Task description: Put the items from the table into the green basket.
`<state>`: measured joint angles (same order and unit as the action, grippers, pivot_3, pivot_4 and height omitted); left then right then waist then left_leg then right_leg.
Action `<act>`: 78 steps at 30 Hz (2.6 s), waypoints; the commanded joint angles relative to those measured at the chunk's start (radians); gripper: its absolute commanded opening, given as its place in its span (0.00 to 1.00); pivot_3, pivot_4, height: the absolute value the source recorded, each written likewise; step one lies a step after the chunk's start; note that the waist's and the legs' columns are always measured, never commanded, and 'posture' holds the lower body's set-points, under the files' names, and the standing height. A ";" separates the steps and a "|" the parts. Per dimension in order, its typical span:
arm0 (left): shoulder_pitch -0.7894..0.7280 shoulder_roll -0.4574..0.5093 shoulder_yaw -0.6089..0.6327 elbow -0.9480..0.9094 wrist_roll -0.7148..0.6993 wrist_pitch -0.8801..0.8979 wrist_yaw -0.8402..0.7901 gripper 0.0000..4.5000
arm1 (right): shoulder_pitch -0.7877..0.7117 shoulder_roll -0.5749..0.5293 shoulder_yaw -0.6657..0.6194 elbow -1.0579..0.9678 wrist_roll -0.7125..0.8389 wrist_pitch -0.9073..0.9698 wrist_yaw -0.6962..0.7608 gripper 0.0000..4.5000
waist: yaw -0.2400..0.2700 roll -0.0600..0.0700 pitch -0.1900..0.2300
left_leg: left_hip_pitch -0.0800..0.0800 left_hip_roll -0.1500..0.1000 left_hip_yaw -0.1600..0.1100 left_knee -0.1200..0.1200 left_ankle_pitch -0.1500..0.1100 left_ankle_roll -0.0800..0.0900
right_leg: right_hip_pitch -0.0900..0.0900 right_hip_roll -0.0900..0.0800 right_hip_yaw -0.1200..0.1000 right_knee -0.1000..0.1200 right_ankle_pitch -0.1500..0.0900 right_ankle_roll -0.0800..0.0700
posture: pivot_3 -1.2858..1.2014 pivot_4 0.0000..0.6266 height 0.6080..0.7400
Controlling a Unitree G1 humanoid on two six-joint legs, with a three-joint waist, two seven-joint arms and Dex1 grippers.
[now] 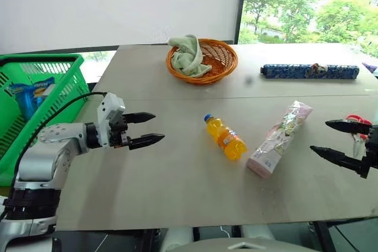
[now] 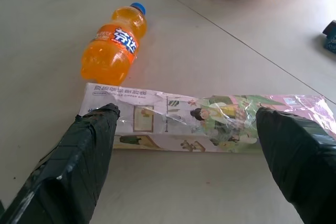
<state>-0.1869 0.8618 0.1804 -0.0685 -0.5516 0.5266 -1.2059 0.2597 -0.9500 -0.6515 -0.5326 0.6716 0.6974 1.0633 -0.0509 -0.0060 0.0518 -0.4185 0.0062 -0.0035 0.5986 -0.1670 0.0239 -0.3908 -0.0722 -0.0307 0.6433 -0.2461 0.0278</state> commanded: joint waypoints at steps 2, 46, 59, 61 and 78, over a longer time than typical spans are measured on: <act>-0.037 -0.078 -0.009 -0.168 -0.109 0.180 0.169 0.99 | -0.007 -0.008 -0.038 -0.049 0.042 -0.001 0.003 1.00 | 0.014 0.000 0.000 | 0.000 0.001 0.001 0.001 0.002 0.003 | 0.000 0.001 0.000 0.000 -0.001 0.001 | 0.48 0.00 1.00; -0.871 -0.757 -0.049 0.723 -0.695 1.081 1.818 0.99 | -0.131 -0.156 -0.115 -0.198 0.350 0.113 -0.019 1.00 | 0.006 -0.014 0.012 | 0.001 -0.001 0.001 0.016 -0.005 0.004 | 0.010 0.000 -0.002 -0.001 0.002 0.008 | 0.43 0.07 1.00; -0.862 -0.881 -0.108 0.738 -0.311 1.037 1.572 0.71 | -0.068 -0.139 -0.184 -0.252 0.383 0.152 -0.056 1.00 | -0.024 -0.012 0.012 | 0.001 -0.001 0.002 0.016 -0.006 0.004 | 0.010 -0.001 -0.003 -0.002 0.001 0.009 | 0.40 0.08 1.00; -0.853 -0.846 -0.116 0.702 -0.312 1.075 1.516 0.69 | -0.048 -0.139 -0.199 -0.260 0.382 0.160 -0.056 1.00 | -0.030 -0.012 0.012 | 0.001 -0.001 0.002 0.016 -0.006 0.004 | 0.010 -0.002 -0.003 -0.002 0.001 0.010 | 0.40 0.07 1.00; -0.454 -0.277 -0.188 -0.001 -0.271 0.700 0.912 0.69 | -0.297 -0.117 0.206 -0.193 0.349 0.108 -0.156 1.00 | -0.039 -0.009 0.015 | 0.001 0.000 0.000 0.012 -0.008 0.001 | 0.003 0.001 0.006 -0.001 0.003 0.005 | 0.49 0.02 1.00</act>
<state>-0.6339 0.5566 -0.0659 -0.0039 -0.8697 1.3300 -0.2642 0.0035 -1.0823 -0.4892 -0.7271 1.0299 0.8346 0.9274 -0.0898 -0.0149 0.0667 -0.4187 0.0064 -0.0031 0.6118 -0.1751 0.0246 -0.3879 -0.0717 -0.0245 0.6421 -0.2428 0.0325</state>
